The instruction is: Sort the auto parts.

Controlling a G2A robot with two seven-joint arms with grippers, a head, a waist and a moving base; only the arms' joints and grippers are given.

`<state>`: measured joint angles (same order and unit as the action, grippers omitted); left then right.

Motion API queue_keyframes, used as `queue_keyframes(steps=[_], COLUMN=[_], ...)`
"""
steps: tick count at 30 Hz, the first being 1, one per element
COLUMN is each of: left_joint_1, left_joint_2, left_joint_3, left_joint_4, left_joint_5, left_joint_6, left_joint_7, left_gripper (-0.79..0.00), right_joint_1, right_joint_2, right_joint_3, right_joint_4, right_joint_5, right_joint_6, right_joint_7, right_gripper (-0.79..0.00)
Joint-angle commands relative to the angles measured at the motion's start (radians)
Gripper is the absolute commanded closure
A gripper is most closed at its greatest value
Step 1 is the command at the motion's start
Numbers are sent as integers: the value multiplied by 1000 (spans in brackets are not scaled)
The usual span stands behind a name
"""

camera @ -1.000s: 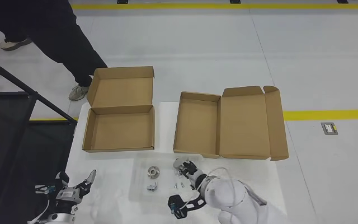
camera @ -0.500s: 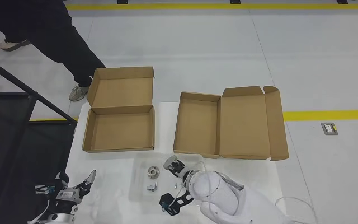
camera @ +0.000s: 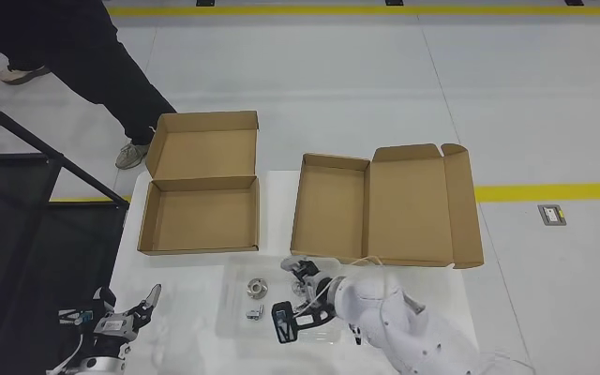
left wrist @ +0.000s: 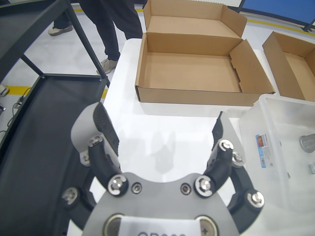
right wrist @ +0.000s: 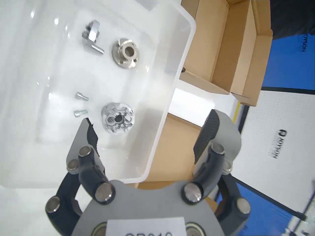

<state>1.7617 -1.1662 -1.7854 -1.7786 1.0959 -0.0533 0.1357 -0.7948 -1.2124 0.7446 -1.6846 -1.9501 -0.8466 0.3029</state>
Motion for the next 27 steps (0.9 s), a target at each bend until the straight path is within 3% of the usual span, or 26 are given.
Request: queue_keyframes(steps=[1, 14, 18, 27], left_joint_1=[0, 0, 0, 0], left_joint_2=[0, 0, 0, 0], left_joint_3=[0, 0, 0, 0], left_joint_4=[0, 0, 0, 0], left_joint_5=[0, 0, 0, 0], left_joint_6=[0, 0, 0, 0], left_joint_7=[0, 0, 0, 0], left_gripper=[-785, -785, -785, -785], right_joint_1=[4, 8, 34, 129], right_joint_2=[-2, -4, -24, -84], right_joint_3=[14, -1, 1, -54], right_joint_4=[22, 32, 132, 297], right_joint_5=[63, 53, 149, 369], right_joint_6=[-50, -62, -41, -92], right_joint_7=[0, -6, -2, 164], right_gripper=[-785, -785, -785, -785])
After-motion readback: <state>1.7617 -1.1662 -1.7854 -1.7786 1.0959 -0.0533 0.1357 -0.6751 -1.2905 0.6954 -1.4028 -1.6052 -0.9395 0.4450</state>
